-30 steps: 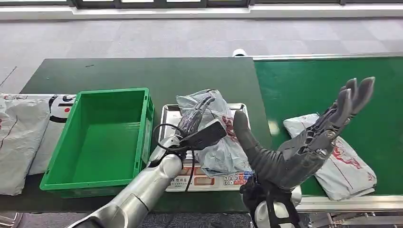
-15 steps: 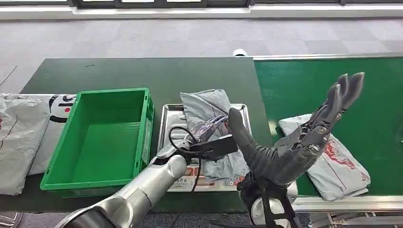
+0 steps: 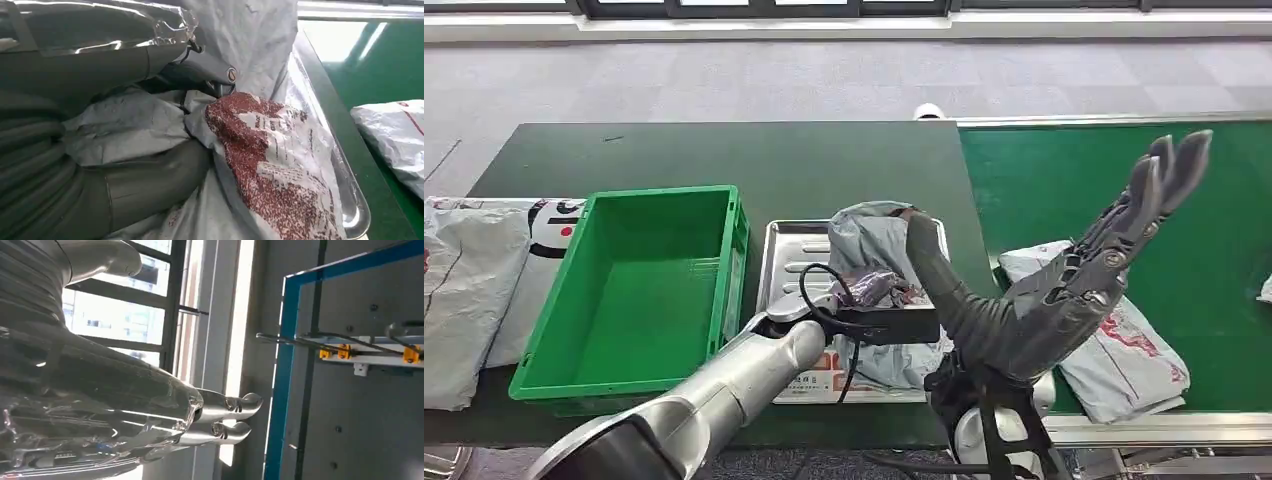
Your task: Moved the parcel from conveyor to table for the left to box.
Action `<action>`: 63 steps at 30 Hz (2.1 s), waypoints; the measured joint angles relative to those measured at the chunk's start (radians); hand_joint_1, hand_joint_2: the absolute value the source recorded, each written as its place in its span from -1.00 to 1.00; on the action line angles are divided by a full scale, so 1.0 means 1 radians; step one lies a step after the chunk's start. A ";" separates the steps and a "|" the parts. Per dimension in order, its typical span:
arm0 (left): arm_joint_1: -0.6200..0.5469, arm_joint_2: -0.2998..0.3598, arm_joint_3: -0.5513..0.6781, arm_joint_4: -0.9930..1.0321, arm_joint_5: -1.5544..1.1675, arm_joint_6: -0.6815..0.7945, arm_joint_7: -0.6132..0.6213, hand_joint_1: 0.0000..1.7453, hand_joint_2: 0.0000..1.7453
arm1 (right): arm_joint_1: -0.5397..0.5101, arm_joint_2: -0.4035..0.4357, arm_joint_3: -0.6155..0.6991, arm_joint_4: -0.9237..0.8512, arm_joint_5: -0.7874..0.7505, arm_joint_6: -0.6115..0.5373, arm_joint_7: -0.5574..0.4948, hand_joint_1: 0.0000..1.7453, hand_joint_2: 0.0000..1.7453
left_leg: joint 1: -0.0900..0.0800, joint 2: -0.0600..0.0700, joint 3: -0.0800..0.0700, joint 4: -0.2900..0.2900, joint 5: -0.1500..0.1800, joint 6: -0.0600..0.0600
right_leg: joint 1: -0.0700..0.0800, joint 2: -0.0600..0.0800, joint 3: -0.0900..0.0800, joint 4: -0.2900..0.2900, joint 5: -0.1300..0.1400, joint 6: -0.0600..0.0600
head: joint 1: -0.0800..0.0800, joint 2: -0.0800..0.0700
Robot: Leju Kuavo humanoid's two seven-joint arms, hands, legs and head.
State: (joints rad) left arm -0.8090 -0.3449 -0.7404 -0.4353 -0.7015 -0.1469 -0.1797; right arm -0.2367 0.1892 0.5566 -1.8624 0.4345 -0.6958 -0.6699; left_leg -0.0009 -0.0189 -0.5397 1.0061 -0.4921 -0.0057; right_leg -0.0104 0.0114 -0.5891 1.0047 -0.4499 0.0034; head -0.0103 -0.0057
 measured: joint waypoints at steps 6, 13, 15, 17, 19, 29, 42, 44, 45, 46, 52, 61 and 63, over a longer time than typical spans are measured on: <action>-0.001 0.000 -0.003 0.007 0.000 0.000 0.000 1.00 1.00 | -0.004 0.000 0.000 -0.005 0.003 0.000 0.002 -1.00 1.00 | 0.000 0.000 0.000 0.000 0.000 0.000 | 0.000 0.000 0.000 0.000 0.000 0.000 | 0.000 0.000; -0.002 0.000 -0.007 0.010 0.000 0.000 0.000 1.00 1.00 | -0.006 0.000 0.000 -0.005 0.003 0.000 0.002 -1.00 1.00 | 0.000 0.000 0.000 0.000 0.000 0.000 | 0.000 0.000 0.000 0.000 0.000 0.000 | 0.000 0.000; -0.002 0.000 -0.007 0.012 0.000 0.000 -0.001 1.00 1.00 | -0.007 0.000 0.001 -0.005 0.003 0.000 0.002 -1.00 1.00 | 0.000 0.000 0.000 0.000 0.000 0.000 | 0.000 0.000 0.000 0.000 0.000 0.000 | 0.000 0.000; -0.002 0.000 -0.007 0.012 0.000 0.000 -0.002 1.00 1.00 | -0.007 0.000 0.001 -0.005 0.003 0.000 0.002 -1.00 1.00 | 0.000 0.000 0.000 0.000 0.000 0.000 | 0.000 0.000 0.000 0.000 0.000 0.000 | 0.000 0.000; -0.002 0.000 -0.007 0.012 0.000 0.000 -0.002 1.00 1.00 | -0.007 0.000 0.001 -0.006 0.003 0.000 0.002 -1.00 1.00 | 0.000 0.000 0.000 0.000 0.000 0.000 | 0.000 0.000 0.000 0.000 0.000 0.000 | 0.000 0.000; 0.053 0.050 0.054 -0.153 -0.012 0.488 0.031 1.00 1.00 | 0.047 -0.003 -0.003 -0.010 0.025 -0.001 -0.001 -1.00 1.00 | 0.000 0.001 -0.001 0.000 0.000 0.000 | 0.000 0.001 -0.001 0.001 0.000 0.000 | 0.000 0.000; 0.343 0.181 0.378 -0.700 -0.108 0.672 -0.014 1.00 1.00 | 0.148 -0.007 -0.006 -0.010 0.018 -0.003 -0.027 -1.00 1.00 | 0.001 0.002 -0.001 -0.001 -0.001 -0.002 | 0.001 0.003 -0.002 0.001 -0.002 -0.002 | 0.000 0.000; 0.359 0.181 0.384 -0.728 -0.111 0.668 -0.014 1.00 1.00 | 0.151 -0.007 -0.006 -0.010 0.024 -0.003 -0.027 -1.00 1.00 | 0.001 0.002 -0.001 -0.001 -0.001 -0.001 | 0.000 0.003 -0.002 0.001 -0.002 -0.002 | 0.000 0.000; 0.364 0.181 0.385 -0.739 -0.111 0.666 -0.013 1.00 1.00 | 0.153 -0.007 -0.006 -0.010 0.024 -0.003 -0.028 -1.00 1.00 | 0.000 0.002 -0.001 -0.001 -0.001 -0.001 | 0.000 0.003 -0.002 0.001 -0.002 -0.002 | 0.000 0.000; 0.368 0.181 0.388 -0.748 -0.110 0.665 -0.013 1.00 1.00 | 0.155 -0.007 -0.006 -0.010 0.027 -0.003 -0.028 -1.00 1.00 | 0.000 0.002 -0.001 -0.001 -0.001 -0.001 | 0.000 0.003 -0.002 0.000 -0.002 -0.002 | 0.000 0.000; 0.377 0.184 0.403 -0.772 -0.106 0.661 -0.007 1.00 1.00 | 0.163 -0.007 -0.006 -0.010 0.027 -0.003 -0.027 -1.00 1.00 | 0.001 0.002 -0.001 -0.001 -0.001 -0.001 | 0.000 0.003 -0.002 0.000 -0.002 -0.002 | 0.000 0.000; 0.372 0.214 0.523 -0.673 -0.219 0.796 0.108 1.00 1.00 | 0.189 -0.006 -0.010 -0.016 0.048 -0.003 -0.028 -1.00 1.00 | 0.001 0.003 0.000 -0.001 -0.001 -0.002 | 0.001 0.003 -0.002 0.001 -0.002 -0.002 | 0.000 0.000; 0.372 0.225 0.555 -0.643 -0.219 0.811 0.107 1.00 1.00 | 0.197 -0.006 -0.010 -0.020 0.048 -0.003 -0.028 -1.00 1.00 | 0.001 0.002 0.000 -0.001 -0.001 -0.002 | 0.001 0.003 -0.002 0.001 -0.002 -0.002 | 0.000 0.000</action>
State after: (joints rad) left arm -0.4372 -0.1201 -0.1857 -1.0780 -0.9205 0.6638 -0.0729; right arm -0.0399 0.1835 0.5463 -1.8822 0.4822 -0.6989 -0.6977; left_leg 0.0003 -0.0165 -0.5399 1.0047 -0.4931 -0.0073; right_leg -0.0091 0.0148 -0.5908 1.0055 -0.4516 0.0011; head -0.0103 -0.0057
